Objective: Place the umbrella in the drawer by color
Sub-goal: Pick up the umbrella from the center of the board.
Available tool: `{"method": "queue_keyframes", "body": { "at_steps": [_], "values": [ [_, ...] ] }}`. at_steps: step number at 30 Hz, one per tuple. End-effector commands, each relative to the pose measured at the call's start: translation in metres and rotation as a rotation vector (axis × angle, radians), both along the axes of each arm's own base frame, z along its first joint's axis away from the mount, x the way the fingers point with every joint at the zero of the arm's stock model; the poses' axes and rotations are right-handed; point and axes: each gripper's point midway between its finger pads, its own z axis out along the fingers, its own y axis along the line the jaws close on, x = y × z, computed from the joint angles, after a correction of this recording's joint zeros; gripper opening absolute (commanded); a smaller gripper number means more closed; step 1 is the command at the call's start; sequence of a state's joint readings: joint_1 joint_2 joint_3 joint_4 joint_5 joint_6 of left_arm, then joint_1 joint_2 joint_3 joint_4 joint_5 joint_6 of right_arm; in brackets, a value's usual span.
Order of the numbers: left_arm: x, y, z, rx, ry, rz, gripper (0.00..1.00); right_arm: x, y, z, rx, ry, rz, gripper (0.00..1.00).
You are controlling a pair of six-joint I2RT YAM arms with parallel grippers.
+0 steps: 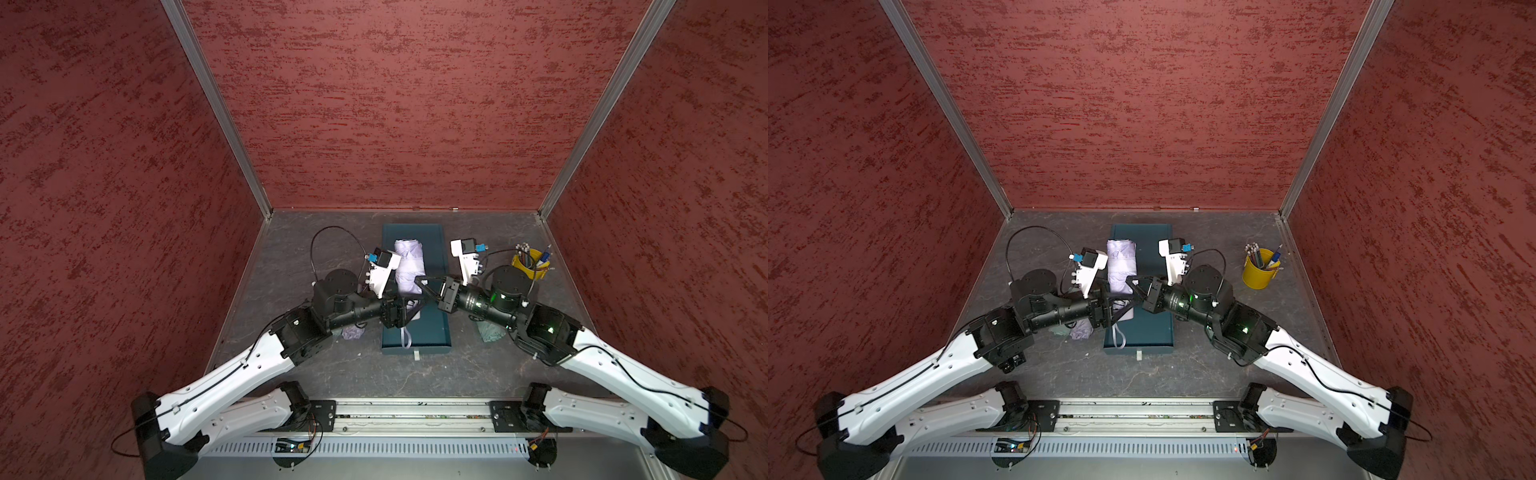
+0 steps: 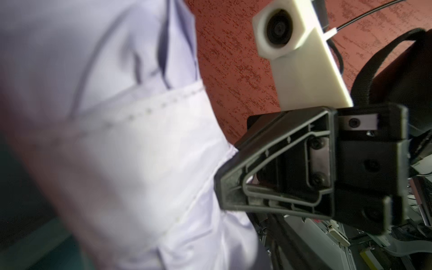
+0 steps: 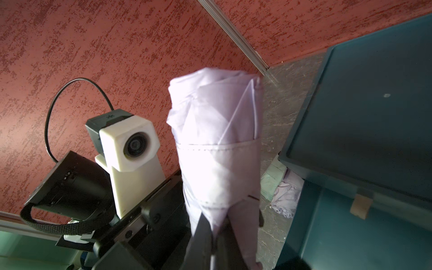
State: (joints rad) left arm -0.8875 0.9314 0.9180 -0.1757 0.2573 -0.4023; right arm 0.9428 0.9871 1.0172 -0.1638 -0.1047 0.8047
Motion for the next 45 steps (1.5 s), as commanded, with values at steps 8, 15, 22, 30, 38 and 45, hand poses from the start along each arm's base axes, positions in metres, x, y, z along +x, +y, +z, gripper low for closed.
{"method": "queue_keyframes", "body": {
  "at_steps": [8,15,22,30,38,45],
  "values": [
    [0.005,0.009,0.007,0.032,-0.063,0.051,0.21,-0.002,0.004,0.027,0.075,-0.062,-0.031,0.08],
    [-0.004,0.013,-0.002,0.217,-0.236,0.04,0.05,0.0,-0.064,0.02,-0.168,-0.008,-0.244,0.85],
    [-0.025,-0.004,-0.009,0.494,-0.628,0.055,0.0,-0.033,-0.082,0.032,-0.321,0.125,-0.125,0.98],
    [-0.026,-0.012,-0.002,0.607,-0.937,0.144,0.0,-0.049,-0.081,0.016,-0.342,0.28,-0.081,0.98],
    [-0.032,-0.02,-0.001,0.657,-1.19,0.196,0.0,-0.062,-0.069,0.009,-0.299,0.35,0.004,0.87],
    [-0.028,-0.011,0.014,0.643,-1.263,0.259,0.0,-0.072,-0.079,-0.011,-0.323,0.407,-0.001,0.86]
  ]
}}
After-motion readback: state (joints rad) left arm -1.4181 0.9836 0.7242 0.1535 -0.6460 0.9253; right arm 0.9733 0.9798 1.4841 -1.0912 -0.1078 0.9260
